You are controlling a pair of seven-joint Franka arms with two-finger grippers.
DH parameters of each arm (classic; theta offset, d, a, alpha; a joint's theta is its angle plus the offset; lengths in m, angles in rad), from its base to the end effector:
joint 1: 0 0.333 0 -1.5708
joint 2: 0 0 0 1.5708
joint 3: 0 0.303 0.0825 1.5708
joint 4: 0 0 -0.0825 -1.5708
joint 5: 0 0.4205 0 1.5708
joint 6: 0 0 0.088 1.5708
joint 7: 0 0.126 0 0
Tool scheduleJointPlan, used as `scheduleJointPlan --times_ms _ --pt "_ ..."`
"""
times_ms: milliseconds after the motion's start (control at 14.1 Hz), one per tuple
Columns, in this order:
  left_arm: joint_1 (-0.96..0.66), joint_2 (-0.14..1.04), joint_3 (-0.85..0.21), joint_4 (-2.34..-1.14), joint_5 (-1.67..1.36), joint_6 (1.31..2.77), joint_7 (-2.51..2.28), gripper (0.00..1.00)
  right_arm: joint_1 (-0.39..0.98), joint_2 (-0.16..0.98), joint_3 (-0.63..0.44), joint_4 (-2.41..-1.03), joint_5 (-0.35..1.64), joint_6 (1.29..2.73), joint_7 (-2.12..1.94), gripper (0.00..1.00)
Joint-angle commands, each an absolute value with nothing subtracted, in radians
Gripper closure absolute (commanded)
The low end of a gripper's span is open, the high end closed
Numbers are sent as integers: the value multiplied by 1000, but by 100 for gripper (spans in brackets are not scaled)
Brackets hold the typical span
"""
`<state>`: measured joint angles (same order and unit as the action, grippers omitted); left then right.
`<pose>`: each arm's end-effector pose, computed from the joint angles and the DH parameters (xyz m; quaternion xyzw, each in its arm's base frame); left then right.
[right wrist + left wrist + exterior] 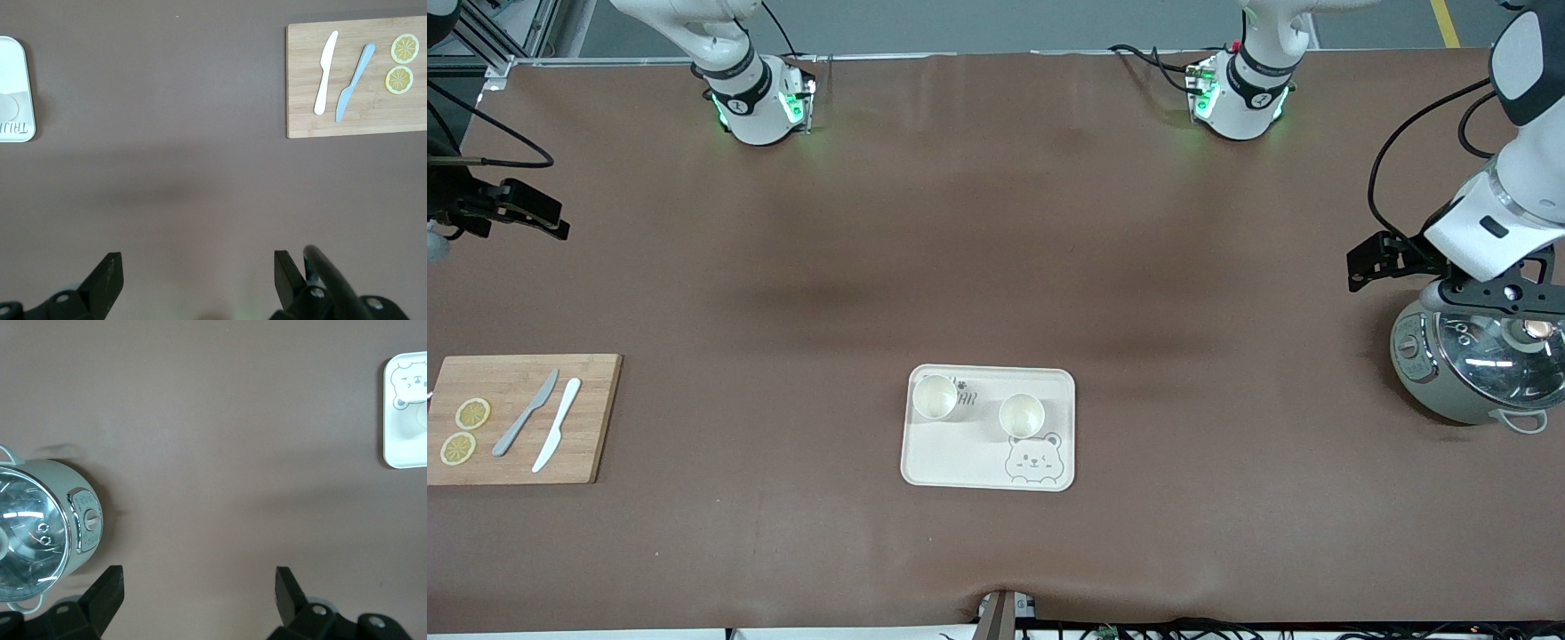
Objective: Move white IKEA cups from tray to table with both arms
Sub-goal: 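Move the left gripper from beside the pot toward the white tray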
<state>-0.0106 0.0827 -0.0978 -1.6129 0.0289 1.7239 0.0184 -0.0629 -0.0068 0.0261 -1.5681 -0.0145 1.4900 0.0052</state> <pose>0.6231 -0.0627 0.5345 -0.9977 0.0651 -0.0148 0.0096 0.5785 -0.0232 0.5911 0.9991 -0.0213 -0.0358 0.0068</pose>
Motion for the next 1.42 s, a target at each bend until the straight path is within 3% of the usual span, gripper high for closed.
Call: scheduleJointPlan --times_ms 0,709,993,1348 --pt "-14 91 -100 -1597 37 1707 21 0 -75 -15 37 -1572 -28 1482 -11 0" --pt "-54 116 -158 -1592 40 1709 -93 0 -81 -15 37 -1574 -28 1482 -11 0" --pt "-178 299 -150 -1413 57 1698 -268 0 -78 -15 37 -1574 -28 1482 -11 0" --pt "-277 452 -152 -1292 120 1706 -346 0 -78 -14 37 -1574 -28 1482 -11 0"
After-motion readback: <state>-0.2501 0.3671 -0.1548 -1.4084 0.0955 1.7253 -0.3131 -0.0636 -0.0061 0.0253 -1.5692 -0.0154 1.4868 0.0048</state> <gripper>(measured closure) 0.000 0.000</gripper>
